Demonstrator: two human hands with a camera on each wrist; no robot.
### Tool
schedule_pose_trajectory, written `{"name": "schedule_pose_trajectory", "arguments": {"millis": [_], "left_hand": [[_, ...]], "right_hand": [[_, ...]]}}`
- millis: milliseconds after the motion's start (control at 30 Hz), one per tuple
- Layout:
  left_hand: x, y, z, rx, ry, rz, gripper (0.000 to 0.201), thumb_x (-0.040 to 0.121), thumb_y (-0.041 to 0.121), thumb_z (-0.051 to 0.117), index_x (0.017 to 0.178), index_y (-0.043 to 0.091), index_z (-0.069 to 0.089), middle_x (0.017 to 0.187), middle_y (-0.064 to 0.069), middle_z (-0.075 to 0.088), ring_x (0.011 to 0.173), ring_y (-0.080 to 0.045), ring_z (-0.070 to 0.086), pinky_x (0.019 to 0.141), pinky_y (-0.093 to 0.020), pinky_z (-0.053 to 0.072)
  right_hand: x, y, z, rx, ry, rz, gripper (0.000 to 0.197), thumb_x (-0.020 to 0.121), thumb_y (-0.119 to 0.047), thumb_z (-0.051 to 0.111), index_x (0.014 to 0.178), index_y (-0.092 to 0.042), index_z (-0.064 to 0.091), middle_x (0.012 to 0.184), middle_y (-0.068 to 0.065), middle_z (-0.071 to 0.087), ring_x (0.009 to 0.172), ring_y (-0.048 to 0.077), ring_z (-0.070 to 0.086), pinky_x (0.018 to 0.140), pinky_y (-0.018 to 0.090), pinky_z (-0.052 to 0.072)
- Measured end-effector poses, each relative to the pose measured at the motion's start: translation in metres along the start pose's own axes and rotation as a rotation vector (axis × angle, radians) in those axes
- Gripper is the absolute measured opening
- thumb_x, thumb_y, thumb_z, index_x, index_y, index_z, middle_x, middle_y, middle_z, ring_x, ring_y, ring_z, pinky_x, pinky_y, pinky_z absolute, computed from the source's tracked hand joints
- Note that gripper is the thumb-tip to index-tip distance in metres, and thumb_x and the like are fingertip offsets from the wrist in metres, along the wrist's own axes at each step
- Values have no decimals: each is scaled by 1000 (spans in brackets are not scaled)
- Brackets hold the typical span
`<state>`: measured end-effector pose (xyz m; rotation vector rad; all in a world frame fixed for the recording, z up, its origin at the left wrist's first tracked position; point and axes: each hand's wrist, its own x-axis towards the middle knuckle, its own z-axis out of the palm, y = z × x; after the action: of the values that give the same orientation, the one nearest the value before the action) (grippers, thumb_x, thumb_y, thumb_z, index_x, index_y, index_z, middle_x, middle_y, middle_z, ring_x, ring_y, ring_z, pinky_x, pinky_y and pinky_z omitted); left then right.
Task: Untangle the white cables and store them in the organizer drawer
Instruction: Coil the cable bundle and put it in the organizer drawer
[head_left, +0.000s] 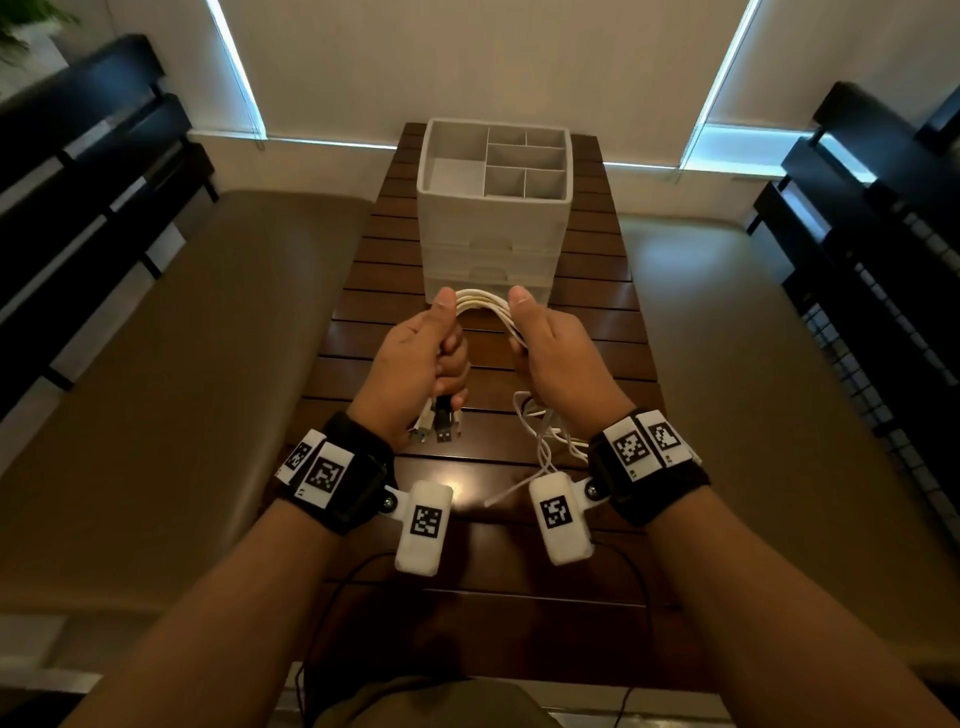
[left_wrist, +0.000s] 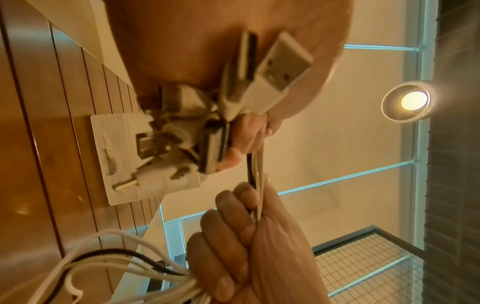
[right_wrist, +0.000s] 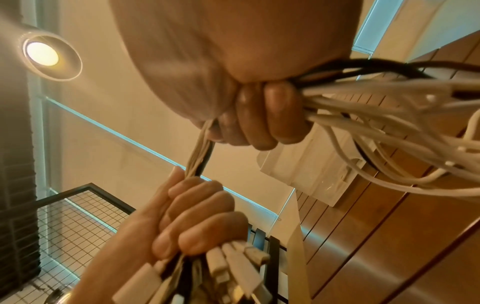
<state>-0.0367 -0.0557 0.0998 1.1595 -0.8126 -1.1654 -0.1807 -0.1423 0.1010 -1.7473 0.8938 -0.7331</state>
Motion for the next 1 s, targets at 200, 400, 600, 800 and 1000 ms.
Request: {"name": "schedule_pose_trajectory", "arguments": {"millis": [200, 400, 600, 800, 1000], "left_hand": [[-2, -8, 21, 86, 58, 17, 45, 109, 51, 37, 82, 17, 50, 58, 5, 41, 47, -11, 38, 47, -28, 46], [2, -8, 41, 165, 102, 85, 36, 104, 46, 53, 104, 12, 62, 75, 10, 71, 74, -2, 69, 67, -17, 54], [4, -1, 45, 51, 200, 5, 32, 100, 40, 66, 82, 14, 64, 64, 9, 66, 61, -3, 64, 59, -17, 52], [8, 3, 46, -74, 319, -39, 41, 98, 35, 71, 110, -4, 73, 104, -21, 77, 97, -33, 76, 77, -29, 63], [7, 1, 48, -140, 368, 44, 28, 99, 29, 70, 95, 1, 72, 85, -17, 70, 76, -24, 71, 67, -32, 60]], "right_hand": [[-1, 4, 10, -109, 133, -75, 55, 112, -47, 32, 68, -21, 52, 59, -8, 49, 56, 10, 47, 60, 37, 40], [-12, 3, 24, -98, 211, -127, 43, 113, -38, 35, 103, -21, 72, 81, -3, 73, 75, 9, 72, 67, 32, 60], [-15, 0, 28, -202, 208, -173, 42, 113, -27, 33, 79, -25, 57, 65, -6, 61, 55, 9, 59, 51, 26, 46], [-17, -3, 23, -596, 76, -273, 35, 113, -31, 25, 116, -13, 55, 76, -5, 61, 56, 11, 57, 51, 31, 44], [-20, -16, 10, -235, -8, -154, 35, 113, -42, 31, 113, -20, 57, 75, 0, 67, 62, 16, 64, 61, 41, 53]]}}
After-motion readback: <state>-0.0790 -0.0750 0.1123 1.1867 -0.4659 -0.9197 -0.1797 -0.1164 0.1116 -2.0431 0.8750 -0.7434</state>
